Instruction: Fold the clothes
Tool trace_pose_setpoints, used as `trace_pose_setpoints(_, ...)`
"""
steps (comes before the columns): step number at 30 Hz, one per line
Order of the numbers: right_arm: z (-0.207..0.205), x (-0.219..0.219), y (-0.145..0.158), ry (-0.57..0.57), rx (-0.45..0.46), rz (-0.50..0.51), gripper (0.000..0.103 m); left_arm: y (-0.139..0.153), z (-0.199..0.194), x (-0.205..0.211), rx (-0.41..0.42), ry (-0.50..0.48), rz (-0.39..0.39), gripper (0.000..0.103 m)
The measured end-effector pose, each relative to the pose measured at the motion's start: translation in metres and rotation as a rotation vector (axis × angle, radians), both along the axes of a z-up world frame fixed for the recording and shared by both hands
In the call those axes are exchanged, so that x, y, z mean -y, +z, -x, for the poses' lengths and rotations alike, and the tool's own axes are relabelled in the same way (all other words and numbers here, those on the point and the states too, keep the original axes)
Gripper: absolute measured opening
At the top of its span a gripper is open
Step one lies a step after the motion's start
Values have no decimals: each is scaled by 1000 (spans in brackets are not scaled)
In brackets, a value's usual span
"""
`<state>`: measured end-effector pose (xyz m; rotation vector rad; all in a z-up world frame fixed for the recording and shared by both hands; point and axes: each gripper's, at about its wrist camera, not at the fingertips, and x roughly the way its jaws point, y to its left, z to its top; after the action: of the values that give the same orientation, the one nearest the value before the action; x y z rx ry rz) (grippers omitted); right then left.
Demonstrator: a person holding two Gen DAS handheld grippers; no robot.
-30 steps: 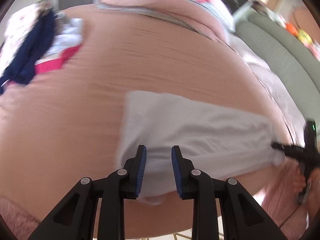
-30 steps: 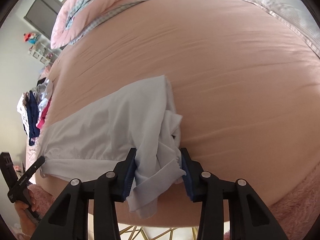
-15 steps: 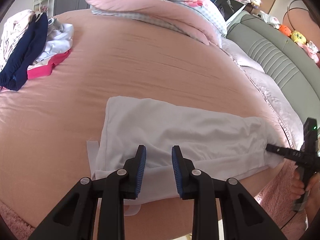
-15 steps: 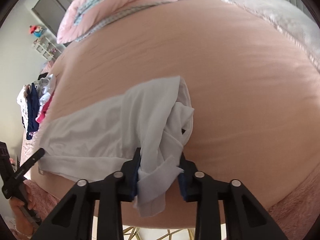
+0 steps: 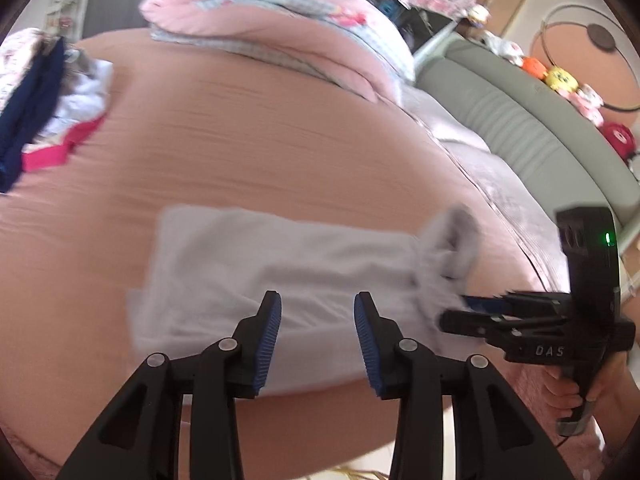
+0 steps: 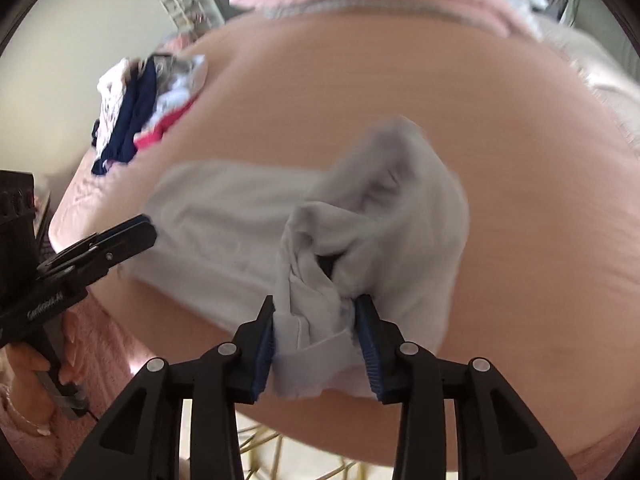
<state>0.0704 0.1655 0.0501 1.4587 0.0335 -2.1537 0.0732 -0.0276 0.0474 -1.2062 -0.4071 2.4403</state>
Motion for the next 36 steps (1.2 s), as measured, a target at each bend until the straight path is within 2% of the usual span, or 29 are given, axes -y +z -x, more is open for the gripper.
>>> trace_pose_setpoints(5, -3, -34, 46, -25, -40, 280, 39, -7, 6, -24, 69, -80, -174, 39)
trace_pose_setpoints(7, -4, -56, 63, -80, -113, 327, 48, -8, 10, -34, 78, -94, -204, 48)
trace_pose_setpoints(8, -4, -67, 68, -127, -157, 312, 48, -7, 12, -39, 76, -95, -198, 50)
trace_pose_setpoints(11, 10, -89, 50, -270, -180, 118, 48, -8, 19, -51, 85, -86, -173, 55)
trace_pose_setpoints(13, 23, -94, 25, -291, -136, 32, 48, -8, 27, -61, 103, -104, -180, 55)
trace_pose_setpoints(16, 34, -91, 4, -276, -86, 13, 48, -5, 33, -74, 97, -148, -236, 56)
trace_pose_setpoints(17, 38, -88, 0, -264, -75, 21, 48, -4, 34, -78, 92, -158, -243, 58)
trace_pose_setpoints(18, 43, -82, -5, -239, -55, 37, 48, -5, 35, -83, 88, -154, -220, 61)
trace_pose_setpoints(19, 49, -75, -10, -211, -33, 55, 48, -8, 38, -88, 87, -134, -161, 60)
trace_pose_setpoints(20, 55, -66, -17, -185, 12, 58, 44, -12, 39, -91, 87, -106, -103, 58)
trace_pose_setpoints(21, 60, -57, -26, -159, 62, 59, 44, -18, 40, -87, 102, -84, -100, 52)
trace_pose_setpoints(22, 61, -58, -25, -158, 61, 65, 44, -23, 41, -81, 125, -64, -123, 26)
trace_pose_setpoints(24, 60, -62, -19, -166, 38, 81, 44, -33, 42, -70, 171, -25, -168, 24)
trace_pose_setpoints(28, 58, -71, -7, -183, -7, 111, 44, -26, 37, -59, 129, -1, -135, 24)
trace_pose_setpoints(30, 59, -77, -3, -216, -35, 118, 44, -23, 35, -55, 125, 12, -142, 24)
trace_pose_setpoints(32, 60, -82, -6, -262, -50, 110, 44, -20, 32, -51, 128, 20, -166, 28)
trace_pose_setpoints(34, 59, -85, -15, -275, -33, 100, 44, -19, 32, -52, 131, -1, -191, 58)
trace_pose_setpoints(36, 57, -89, -24, -289, -17, 90, 44, -19, 34, -56, 117, 0, -181, 62)
